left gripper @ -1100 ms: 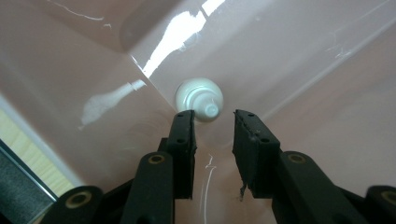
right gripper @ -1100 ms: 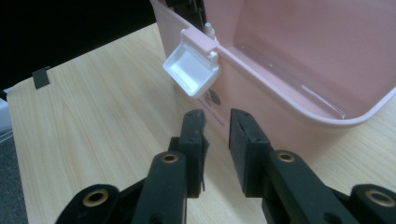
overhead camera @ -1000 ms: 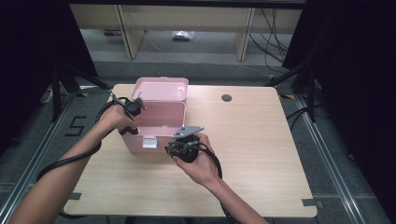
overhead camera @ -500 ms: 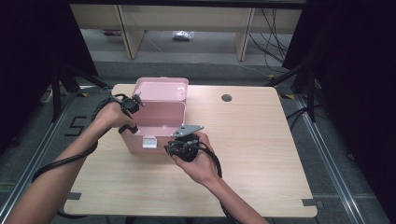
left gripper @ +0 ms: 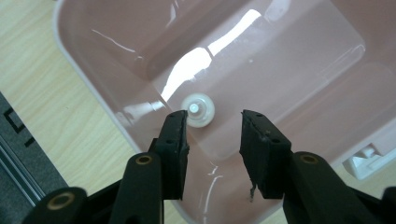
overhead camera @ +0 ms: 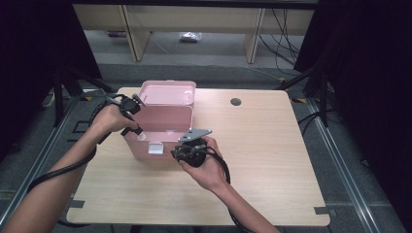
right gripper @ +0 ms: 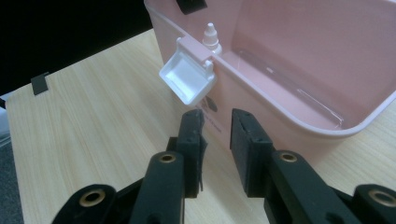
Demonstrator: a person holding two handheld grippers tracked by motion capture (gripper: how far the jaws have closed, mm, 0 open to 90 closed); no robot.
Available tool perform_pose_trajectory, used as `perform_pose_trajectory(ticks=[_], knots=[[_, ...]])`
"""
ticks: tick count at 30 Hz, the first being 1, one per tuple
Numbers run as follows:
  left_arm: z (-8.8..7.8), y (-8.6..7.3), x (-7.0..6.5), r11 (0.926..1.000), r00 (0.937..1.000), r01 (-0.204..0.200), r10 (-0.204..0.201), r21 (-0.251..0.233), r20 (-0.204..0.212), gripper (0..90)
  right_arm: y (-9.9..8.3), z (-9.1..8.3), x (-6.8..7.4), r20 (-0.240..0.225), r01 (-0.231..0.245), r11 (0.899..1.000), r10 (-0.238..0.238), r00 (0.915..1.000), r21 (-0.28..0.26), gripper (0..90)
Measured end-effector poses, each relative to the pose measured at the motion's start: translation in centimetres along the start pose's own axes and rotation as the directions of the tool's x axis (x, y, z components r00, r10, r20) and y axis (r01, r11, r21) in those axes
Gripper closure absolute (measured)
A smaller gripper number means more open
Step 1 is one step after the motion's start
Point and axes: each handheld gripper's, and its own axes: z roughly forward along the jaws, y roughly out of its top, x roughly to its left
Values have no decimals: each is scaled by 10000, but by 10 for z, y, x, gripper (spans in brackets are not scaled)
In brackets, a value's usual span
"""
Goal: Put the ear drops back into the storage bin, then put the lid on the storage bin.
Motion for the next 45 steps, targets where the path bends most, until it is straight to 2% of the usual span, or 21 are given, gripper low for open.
perform_pose_trajectory(ticks=[4,9,12,14,20,24,25,27,29,30,31,32,34,35,36,37,38,40,41,44,45], knots=[[-5,-2,1,9974,9993,329,-318,-642,183,576,1,1,-2,-6,36,10000,-36,10000,-40,742],[-7,-1,4,9939,9983,577,-567,-936,132,544,1,0,-5,29,-56,10000,56,10000,-8,740],[-6,0,5,9910,9966,803,-780,-1074,259,523,1,-1,-6,57,-131,9999,132,9999,-36,740],[-8,0,7,9895,9962,815,-771,-1193,404,514,0,-1,-7,98,-72,10000,72,9999,-55,739],[-11,0,11,9841,9948,1008,-975,-1463,290,510,1,-1,-6,130,-98,9999,99,9999,-77,739],[-12,-1,16,9718,9899,1416,-1385,-1887,298,504,4,0,-3,42,-258,9995,259,9997,-201,739],[-13,-1,18,9680,9889,1487,-1461,-2020,277,504,5,0,-4,55,-91,9999,92,9999,-145,739],[-13,-2,20,9573,9858,1670,-1663,-2361,230,502,7,1,-3,88,-159,9999,159,9998,-45,740],[-13,-3,21,9468,9824,1849,-1851,-2632,243,499,8,3,-5,62,-17,10000,17,10000,-52,742],[-12,-3,22,9450,9812,1914,-1905,-2653,294,497,8,3,-4,2,-91,10000,91,10000,-6,743],[-12,-2,22,9421,9802,1968,-1949,-2714,343,495,8,6,-4,-13,-108,9998,108,9999,-195,743],[-11,-1,23,9394,9791,2025,-1991,-2767,408,495,8,5,-5,30,22,10000,-22,10000,-36,744],[-10,1,24,9208,9752,2203,-2157,-3218,504,502,9,5,-6,-20,16,10000,-16,10000,5,745],[-10,1,24,9147,9728,2293,-2269,-3329,467,508,9,5,-6,-38,-104,9999,104,9999,38,745],[-10,2,25,9144,9719,2323,-2315,-3317,424,510,9,6,-6,-85,-104,9999,104,9999,-23,746],[-10,2,25,9097,9704,2374,-2379,-3406,410,515,9,5,-8,-58,77,10000,-77,10000,-7,746],[-8,3,25,8975,9666,2507,-2526,-3628,432,516,10,4,-7,-44,-31,10000,31,10000,2,746],[-9,4,27,9054,9671,2502,-2508,-3430,434,515,11,3,-8,-4,17,10000,-17,10000,-61,746],[-7,5,26,8923,9637,2611,-2631,-3682,456,517,11,2,-8,-49,-48,10000,48,10000,-25,747],[-7,4,29,8907,9635,2587,-2656,-3737,339,541,12,3,-7,-27,-100,9999,100,9999,-61,748],[-7,3,30,8923,9632,2589,-2669,-3698,303,546,13,3,-7,30,-11,10000,11,10000,-84,749]])
